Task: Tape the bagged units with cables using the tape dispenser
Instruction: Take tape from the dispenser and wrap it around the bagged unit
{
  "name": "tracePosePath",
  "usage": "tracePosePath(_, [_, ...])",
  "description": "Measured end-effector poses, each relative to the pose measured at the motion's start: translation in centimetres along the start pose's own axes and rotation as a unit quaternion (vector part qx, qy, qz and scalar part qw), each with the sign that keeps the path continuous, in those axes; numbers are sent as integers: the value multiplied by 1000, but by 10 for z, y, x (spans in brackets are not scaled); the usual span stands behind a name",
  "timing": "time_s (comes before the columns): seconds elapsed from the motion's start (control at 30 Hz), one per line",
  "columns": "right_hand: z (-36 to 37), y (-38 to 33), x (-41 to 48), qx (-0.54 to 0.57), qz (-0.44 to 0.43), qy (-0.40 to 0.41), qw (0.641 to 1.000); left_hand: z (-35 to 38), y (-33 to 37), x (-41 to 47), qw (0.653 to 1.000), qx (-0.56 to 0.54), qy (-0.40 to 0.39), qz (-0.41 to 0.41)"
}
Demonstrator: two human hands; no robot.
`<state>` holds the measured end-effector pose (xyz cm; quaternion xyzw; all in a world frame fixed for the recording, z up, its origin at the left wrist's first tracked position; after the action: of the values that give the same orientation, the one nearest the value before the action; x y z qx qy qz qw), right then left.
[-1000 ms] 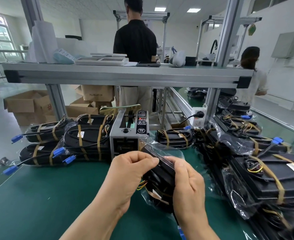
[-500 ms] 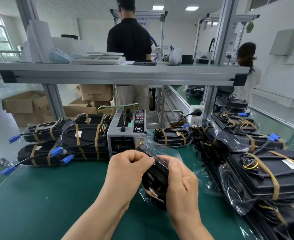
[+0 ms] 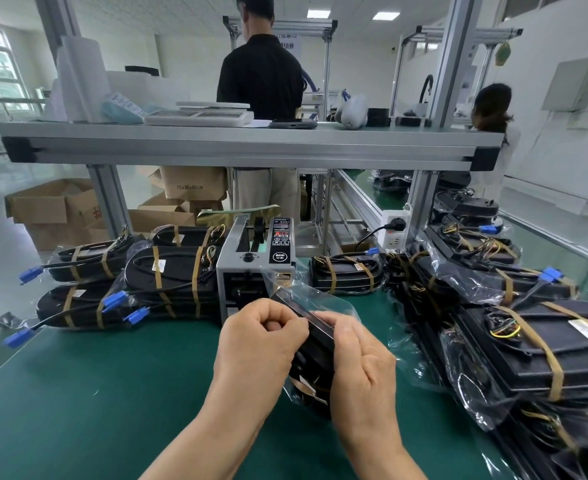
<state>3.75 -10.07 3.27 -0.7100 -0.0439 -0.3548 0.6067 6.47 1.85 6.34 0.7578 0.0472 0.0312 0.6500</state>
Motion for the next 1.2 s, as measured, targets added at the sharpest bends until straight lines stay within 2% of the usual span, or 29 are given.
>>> tracePosePath(0.13, [0,0,0,2,2,1,1000,2,-7,1,999,-4,34,2])
tracePosePath(0.33, [0,-2,-1,9,12,-3,1000,3,-12,8,998,2,42,42])
tracePosePath(0.5, [-2,-5,0,-5,-1,7,1000,4,-12,7,997,43,26,60])
tracePosePath(0.67, [-6,-4,3,27,17,20,999,-1,-8,17,996,49,-28,66])
tracePosePath(0.9, [-9,-2,5,98,46,19,994,-6,-6,32,998,7,-35,55])
tracePosePath(1.07, [-17,5,8,71,15,29,997,-8,-14,36,1000,-2,-18,18])
tracePosePath(1.13, [-24,10,10,96,20,49,994,-11,-24,36,998,-9,-69,10])
tracePosePath(1.2, [-29,17,9,126,25,79,989,-11,-32,33,977,37,-207,36])
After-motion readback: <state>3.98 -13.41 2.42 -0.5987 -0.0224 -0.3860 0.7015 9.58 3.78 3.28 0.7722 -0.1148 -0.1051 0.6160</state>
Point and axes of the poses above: each hand's wrist, its own x-axis towards the middle knuckle, its own z-axis out of the palm, y = z × x, the point moved 2 cm from there along x, towards the middle knuckle, and after that the axes turned 9 degrees about -z, right-handed, at the moved point
